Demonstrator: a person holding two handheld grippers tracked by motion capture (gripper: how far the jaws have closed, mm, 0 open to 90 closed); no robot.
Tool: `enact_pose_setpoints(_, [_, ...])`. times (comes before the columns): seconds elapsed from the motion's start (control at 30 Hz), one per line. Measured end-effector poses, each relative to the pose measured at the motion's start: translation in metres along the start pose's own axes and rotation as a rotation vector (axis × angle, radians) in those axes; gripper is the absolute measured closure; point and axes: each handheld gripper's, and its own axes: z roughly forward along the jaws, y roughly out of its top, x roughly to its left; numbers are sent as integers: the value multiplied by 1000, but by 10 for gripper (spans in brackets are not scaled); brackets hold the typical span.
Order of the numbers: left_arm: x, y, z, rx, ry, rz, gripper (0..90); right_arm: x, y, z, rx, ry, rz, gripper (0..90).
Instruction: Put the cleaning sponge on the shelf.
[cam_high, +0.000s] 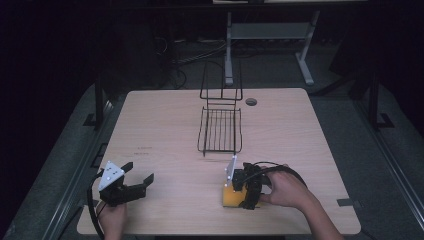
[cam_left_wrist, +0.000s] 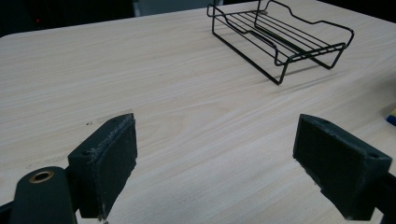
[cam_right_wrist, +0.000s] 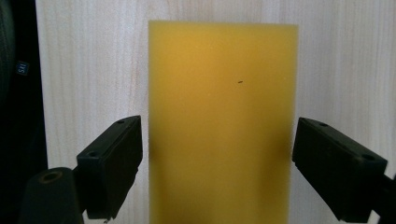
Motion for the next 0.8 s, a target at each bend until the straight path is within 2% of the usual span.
enact_pose_setpoints(0.33, [0,0,0,1,2,0,130,-2,2,7,26,11,0,160])
enact_pose_setpoints(0.8, [2,0,-1,0,5,-4,130,-1,-1,15,23,19,3,163])
